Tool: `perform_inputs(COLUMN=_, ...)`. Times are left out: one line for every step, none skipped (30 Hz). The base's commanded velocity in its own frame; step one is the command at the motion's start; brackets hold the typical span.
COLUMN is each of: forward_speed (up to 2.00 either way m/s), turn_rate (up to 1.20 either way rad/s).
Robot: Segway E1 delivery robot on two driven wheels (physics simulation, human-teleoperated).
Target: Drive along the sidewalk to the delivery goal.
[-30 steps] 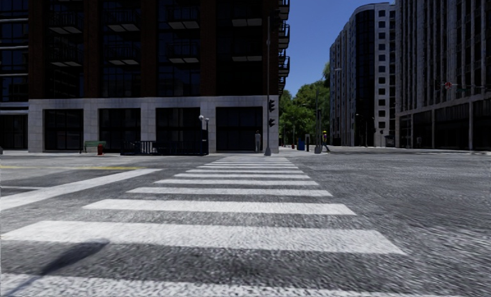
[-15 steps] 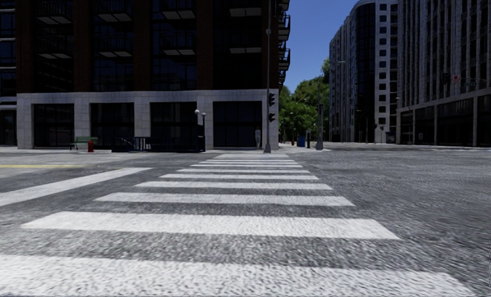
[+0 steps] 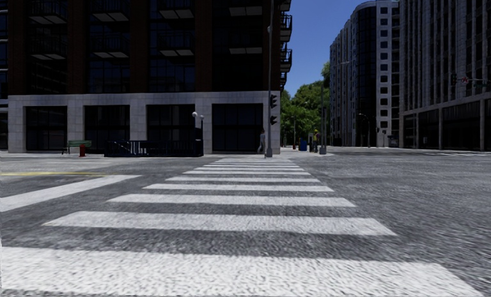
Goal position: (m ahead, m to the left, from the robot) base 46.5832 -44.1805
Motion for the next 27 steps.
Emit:
perform_inputs(forward_speed=1.63, turn_rate=0.0)
perform_inputs(forward_speed=1.63, turn_rate=0.0)
perform_inputs(forward_speed=1.63, turn_rate=0.0)
perform_inputs(forward_speed=1.63, turn_rate=0.0)
perform_inputs(forward_speed=1.63, turn_rate=0.0)
perform_inputs(forward_speed=1.63, turn_rate=0.0)
perform_inputs(forward_speed=1.63, turn_rate=0.0)
perform_inputs(forward_speed=1.63, turn_rate=0.0)
perform_inputs(forward_speed=1.63, turn_rate=0.0)
perform_inputs(forward_speed=1.63, turn_rate=0.0)
perform_inputs(forward_speed=1.63, turn_rate=0.0)
perform_inputs(forward_speed=1.63, turn_rate=0.0)
perform_inputs(forward_speed=1.63, turn_rate=0.0)
perform_inputs(forward_speed=1.63, turn_rate=0.0)
perform_inputs(forward_speed=1.63, turn_rate=0.0)
perform_inputs(forward_speed=1.63, turn_rate=0.0)
perform_inputs(forward_speed=1.63, turn_rate=0.0)
perform_inputs(forward_speed=1.63, turn_rate=0.0)
perform_inputs(forward_speed=1.63, turn_rate=0.0)
perform_inputs(forward_speed=1.63, turn_rate=0.0)
perform_inputs(forward_speed=1.63, turn_rate=0.0)
perform_inputs(forward_speed=1.63, turn_rate=0.0)
perform_inputs(forward_speed=1.63, turn_rate=0.0)
perform_inputs(forward_speed=1.63, turn_rate=0.0)
perform_inputs(forward_speed=1.63, turn_rate=0.0)
perform_inputs(forward_speed=1.63, turn_rate=0.0)
perform_inputs(forward_speed=1.63, turn_rate=0.0)
